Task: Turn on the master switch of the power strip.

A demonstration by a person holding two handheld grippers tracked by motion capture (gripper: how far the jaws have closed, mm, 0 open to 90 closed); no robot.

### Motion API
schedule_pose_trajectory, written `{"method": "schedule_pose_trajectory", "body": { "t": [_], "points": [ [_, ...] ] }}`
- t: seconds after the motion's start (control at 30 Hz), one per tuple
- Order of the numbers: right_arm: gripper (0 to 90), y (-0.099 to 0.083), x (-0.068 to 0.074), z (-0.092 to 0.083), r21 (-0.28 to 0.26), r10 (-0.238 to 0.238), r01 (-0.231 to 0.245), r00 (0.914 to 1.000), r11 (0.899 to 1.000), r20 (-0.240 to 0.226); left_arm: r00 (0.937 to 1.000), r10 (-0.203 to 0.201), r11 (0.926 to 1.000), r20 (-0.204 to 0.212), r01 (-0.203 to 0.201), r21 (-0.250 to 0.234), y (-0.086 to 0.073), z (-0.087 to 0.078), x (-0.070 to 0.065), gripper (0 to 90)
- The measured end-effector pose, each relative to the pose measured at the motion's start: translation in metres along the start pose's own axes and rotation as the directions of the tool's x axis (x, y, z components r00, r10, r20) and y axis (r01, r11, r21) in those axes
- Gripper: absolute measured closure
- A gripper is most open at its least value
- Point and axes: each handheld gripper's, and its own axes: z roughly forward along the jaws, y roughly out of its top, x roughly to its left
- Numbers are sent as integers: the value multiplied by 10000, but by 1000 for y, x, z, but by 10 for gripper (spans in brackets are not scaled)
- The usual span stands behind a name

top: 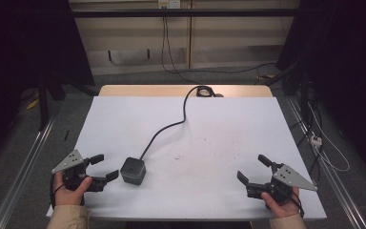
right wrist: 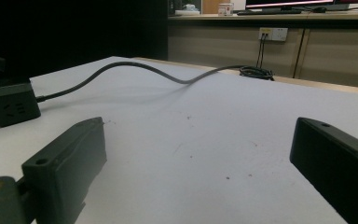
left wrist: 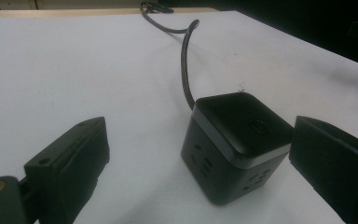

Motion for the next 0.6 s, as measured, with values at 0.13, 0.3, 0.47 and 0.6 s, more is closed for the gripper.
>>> {"method": "schedule_pose_trajectory", "body": {
  "t": [0.13, 0.3, 0.47, 0.6],
  "points": [
    [31, 0, 0, -1, -17, 0, 0, 10000, 10000, -10, 9999, 105, 9999, 17, -106, 41, 1, 0, 0, 46],
    [30, 0, -1, -1, -5, 15, -15, 10000, 10000, 14, 9999, 111, 9999, 20, -111, 24, 1, 0, -1, 46],
    [30, 0, 0, 0, 21, -31, 31, 10000, 10000, -21, 10000, 40, 10000, 11, -40, -20, 0, 0, 0, 46],
    [30, 0, -1, 0, 44, 4, -4, 10000, 10000, 4, 9999, 107, 9999, 26, -107, 10, 1, 2, -1, 46]
  ]
}}
